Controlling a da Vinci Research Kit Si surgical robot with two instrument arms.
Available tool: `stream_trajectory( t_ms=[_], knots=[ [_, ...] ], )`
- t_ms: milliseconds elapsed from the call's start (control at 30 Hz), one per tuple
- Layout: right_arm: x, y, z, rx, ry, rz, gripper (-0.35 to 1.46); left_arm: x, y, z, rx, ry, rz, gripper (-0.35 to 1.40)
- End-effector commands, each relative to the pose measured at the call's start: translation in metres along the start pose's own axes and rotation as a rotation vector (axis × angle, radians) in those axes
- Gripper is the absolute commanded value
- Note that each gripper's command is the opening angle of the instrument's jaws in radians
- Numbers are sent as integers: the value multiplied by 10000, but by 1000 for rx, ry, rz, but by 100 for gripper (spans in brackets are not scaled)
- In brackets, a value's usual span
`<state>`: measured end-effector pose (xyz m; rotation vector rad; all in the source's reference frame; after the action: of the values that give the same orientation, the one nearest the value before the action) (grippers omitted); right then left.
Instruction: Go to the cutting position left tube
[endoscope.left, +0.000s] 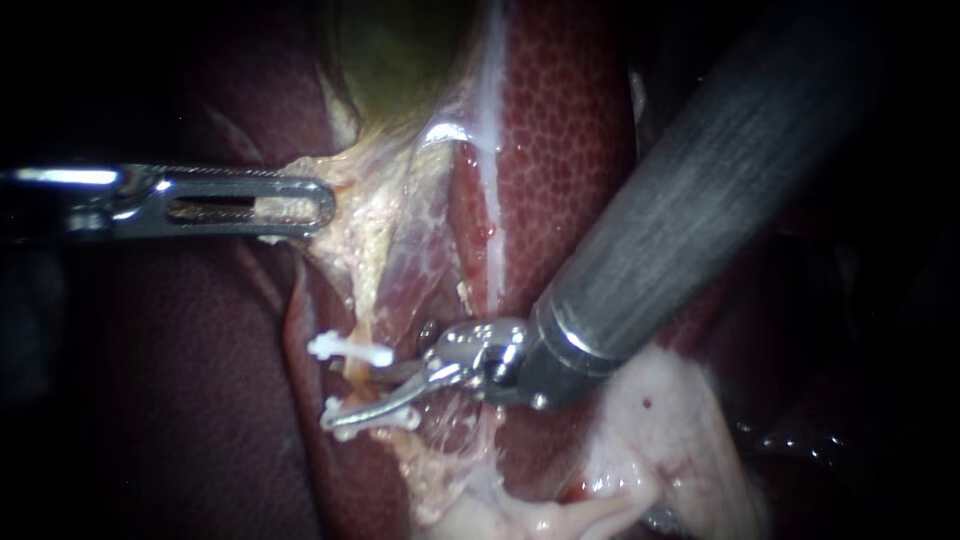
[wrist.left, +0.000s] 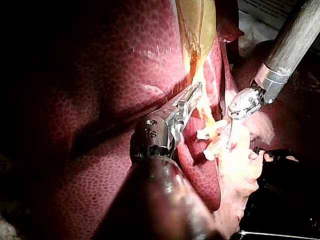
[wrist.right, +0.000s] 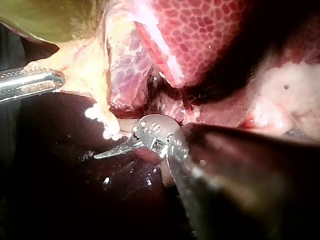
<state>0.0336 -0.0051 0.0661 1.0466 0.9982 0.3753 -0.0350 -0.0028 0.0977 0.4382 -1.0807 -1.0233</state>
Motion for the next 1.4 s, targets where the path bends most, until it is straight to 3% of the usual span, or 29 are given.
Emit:
stream_trajectory(
  t_ms=[33,433,1400],
  knots=[
    [0,1,3,-3,1,0,130,0,0,0,0,0,0,-35],
    [1,19,27,-17,32,8,128,0,0,0,0,0,0,-35],
    [3,25,26,-42,45,16,131,0,-1,1,0,0,0,-35]
  ],
)
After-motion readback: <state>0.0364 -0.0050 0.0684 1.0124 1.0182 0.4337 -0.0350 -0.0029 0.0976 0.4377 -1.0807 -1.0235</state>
